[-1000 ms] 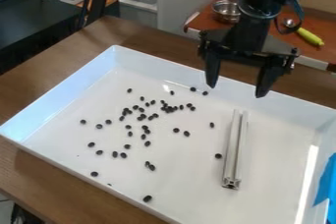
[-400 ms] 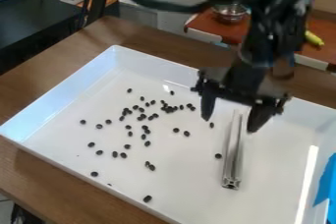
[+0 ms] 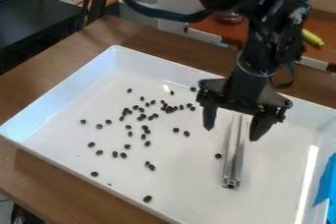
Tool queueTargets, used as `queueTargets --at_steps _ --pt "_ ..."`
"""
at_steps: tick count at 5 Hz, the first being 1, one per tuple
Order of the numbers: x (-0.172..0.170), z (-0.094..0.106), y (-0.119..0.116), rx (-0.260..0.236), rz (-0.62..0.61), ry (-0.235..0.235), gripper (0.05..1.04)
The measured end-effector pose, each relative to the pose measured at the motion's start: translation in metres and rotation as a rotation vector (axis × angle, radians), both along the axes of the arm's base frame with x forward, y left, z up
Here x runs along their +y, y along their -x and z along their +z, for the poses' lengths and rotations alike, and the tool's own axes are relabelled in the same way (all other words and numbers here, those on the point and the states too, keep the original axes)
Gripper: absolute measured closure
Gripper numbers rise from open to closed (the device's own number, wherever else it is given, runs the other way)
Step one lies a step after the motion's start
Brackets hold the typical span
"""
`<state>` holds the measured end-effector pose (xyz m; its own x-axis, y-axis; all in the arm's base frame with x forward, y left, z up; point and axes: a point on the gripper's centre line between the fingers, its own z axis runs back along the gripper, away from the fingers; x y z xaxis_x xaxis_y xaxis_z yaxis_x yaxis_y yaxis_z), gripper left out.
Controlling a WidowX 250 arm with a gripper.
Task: Sweep into pile
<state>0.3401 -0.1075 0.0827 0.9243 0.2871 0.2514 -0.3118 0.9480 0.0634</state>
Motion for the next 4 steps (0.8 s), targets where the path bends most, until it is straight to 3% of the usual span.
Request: queueTargets --at_steps 2,4 --pt "0.0049 -0.0022 -0.0024 -0.005 0.04 0.031 0.082" --pt "0.0044 -0.0109 -0.0063 -0.002 0.066 0.093 0.082"
